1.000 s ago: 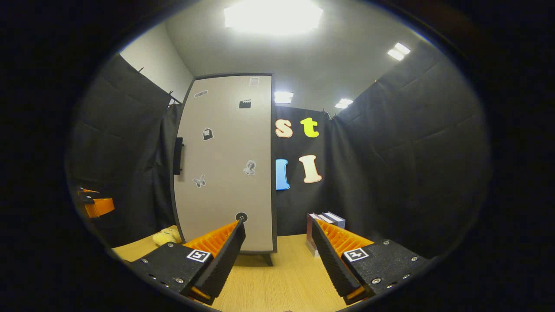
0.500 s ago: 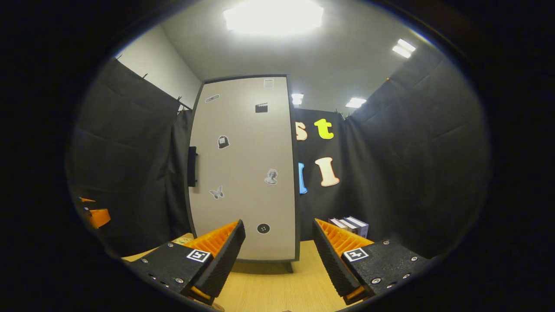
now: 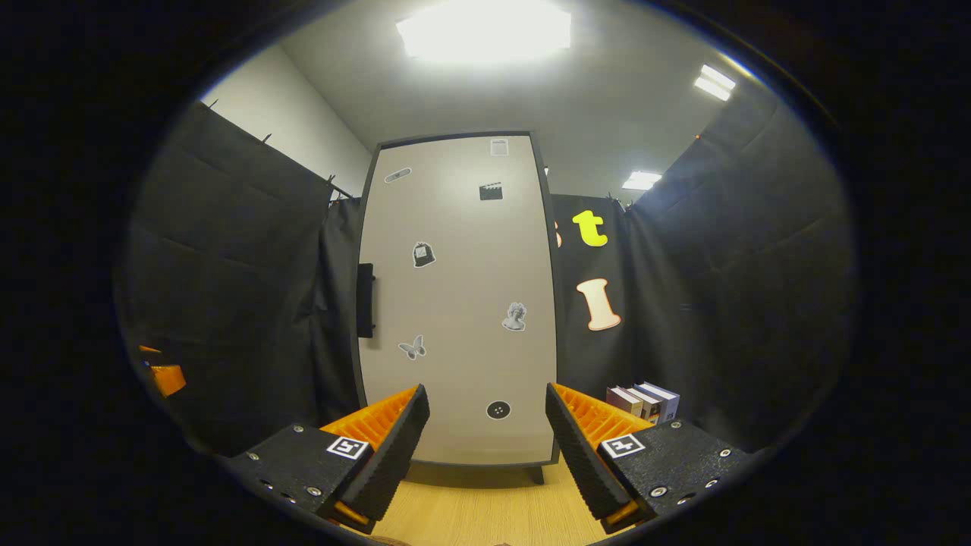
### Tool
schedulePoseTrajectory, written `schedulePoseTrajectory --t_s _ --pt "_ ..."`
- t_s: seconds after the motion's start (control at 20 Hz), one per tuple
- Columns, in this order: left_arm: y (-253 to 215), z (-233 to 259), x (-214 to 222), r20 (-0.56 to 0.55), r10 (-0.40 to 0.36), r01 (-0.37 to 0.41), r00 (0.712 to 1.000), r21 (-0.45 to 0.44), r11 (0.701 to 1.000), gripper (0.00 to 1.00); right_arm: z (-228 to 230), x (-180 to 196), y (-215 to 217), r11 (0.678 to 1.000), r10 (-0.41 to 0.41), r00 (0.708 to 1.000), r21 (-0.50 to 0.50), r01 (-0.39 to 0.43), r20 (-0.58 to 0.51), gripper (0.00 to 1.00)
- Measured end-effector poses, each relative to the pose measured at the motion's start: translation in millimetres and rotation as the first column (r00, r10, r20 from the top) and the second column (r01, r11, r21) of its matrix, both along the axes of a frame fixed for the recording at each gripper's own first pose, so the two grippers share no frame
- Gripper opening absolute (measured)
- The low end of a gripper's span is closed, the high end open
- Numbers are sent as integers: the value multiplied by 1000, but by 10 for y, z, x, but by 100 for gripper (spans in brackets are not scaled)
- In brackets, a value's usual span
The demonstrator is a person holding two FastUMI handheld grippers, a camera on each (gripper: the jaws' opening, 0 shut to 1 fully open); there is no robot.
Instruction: Open the cabinet door with the right hand, grasp the bottle in the cabinet with the left hand and place it on the coaster, then close the cabinet door with the right hand.
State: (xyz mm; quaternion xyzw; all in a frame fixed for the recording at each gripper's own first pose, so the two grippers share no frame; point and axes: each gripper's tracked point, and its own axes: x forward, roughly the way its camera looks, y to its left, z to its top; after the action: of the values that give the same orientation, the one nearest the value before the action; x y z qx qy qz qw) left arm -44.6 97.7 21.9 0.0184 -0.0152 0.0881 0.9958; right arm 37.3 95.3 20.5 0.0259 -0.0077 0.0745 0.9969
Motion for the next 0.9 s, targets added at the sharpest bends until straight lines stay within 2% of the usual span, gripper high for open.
schedulePoseTrajectory --t_s 0.3,0.35,0.4,0.75,0.8,0.9 --pt "-199 110 106 34 -49 50 998 -14 999 84 23 -5 -73 1000 -22 1000 -4 22 -3 95" --pt "-203 108 117 35 -50 50 998 -19 999 88 49 17 -51 1000 -18 1000 -6 18 0 95" --pt "-197 111 111 35 -49 50 998 -24 998 84 75 42 -22 1000 -12 1000 -9 12 5 95" --pt "204 -7 -85 15 33 -33 999 -27 999 84 361 365 467 997 71 997 4 -72 35 95" --pt "273 -16 -111 13 50 -50 999 -27 998 88 418 442 553 996 84 996 8 -84 38 95" --pt "424 -46 -186 8 87 -87 996 -30 996 84 513 586 740 994 107 993 23 -108 45 95"
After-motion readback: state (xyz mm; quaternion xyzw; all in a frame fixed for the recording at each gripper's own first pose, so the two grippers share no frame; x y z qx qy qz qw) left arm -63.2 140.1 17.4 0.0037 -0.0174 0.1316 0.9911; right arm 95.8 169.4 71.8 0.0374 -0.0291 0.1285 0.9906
